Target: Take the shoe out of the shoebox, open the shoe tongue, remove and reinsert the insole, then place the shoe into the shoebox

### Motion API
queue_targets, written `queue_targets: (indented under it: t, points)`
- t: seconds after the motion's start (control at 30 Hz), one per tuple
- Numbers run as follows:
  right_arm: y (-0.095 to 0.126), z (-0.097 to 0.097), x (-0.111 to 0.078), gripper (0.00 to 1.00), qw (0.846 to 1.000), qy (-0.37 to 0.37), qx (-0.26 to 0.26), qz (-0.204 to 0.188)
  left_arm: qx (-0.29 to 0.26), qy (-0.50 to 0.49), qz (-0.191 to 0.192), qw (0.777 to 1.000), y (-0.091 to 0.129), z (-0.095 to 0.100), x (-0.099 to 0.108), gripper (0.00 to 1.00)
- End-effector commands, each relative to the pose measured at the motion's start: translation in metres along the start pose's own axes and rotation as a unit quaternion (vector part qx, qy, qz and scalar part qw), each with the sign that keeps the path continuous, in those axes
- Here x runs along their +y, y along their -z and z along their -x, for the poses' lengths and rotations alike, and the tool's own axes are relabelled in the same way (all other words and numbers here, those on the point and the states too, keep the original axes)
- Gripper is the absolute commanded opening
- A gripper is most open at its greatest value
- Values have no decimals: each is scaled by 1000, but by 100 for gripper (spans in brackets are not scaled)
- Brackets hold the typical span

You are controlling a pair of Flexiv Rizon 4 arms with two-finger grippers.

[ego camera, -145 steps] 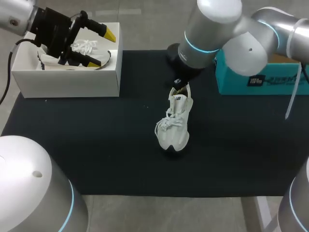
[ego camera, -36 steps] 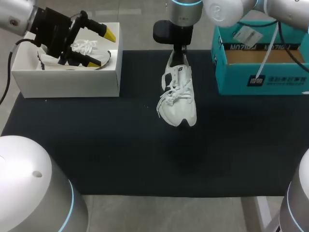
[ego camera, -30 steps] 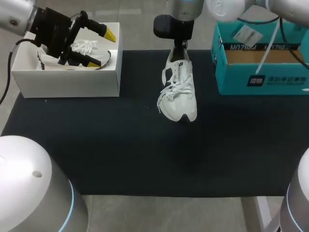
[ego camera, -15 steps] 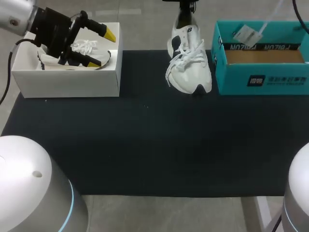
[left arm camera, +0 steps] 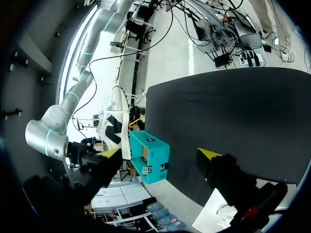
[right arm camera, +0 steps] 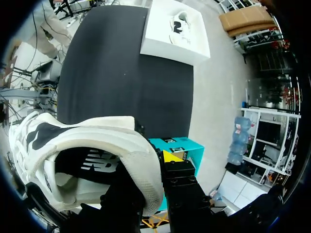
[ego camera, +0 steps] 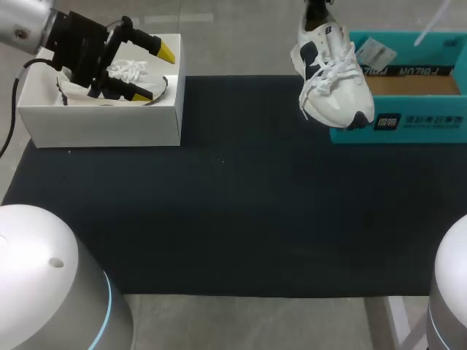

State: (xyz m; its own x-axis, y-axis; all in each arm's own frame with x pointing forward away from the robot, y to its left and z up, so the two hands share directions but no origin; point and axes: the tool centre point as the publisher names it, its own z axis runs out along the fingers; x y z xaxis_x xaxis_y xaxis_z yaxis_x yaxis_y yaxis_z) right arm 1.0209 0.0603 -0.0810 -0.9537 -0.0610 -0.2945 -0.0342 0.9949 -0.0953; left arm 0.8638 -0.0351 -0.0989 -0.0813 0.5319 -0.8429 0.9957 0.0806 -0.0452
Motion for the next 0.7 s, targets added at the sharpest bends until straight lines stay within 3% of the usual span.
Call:
queue_targets:
  t: [0.03, 0.4, 0.7]
  points:
    - [1, 0, -9, 0, 1000, 1, 0, 10, 3, 0, 0, 1000, 0, 1, 0, 100]
    - [1, 1, -12, 0, 1000, -4, 5, 17, 3, 0, 0, 1000, 0, 1, 0, 100]
    - [-4, 19, -95, 0, 1000, -26, 7, -1, 3, 0, 0, 1000, 0, 1, 0, 100]
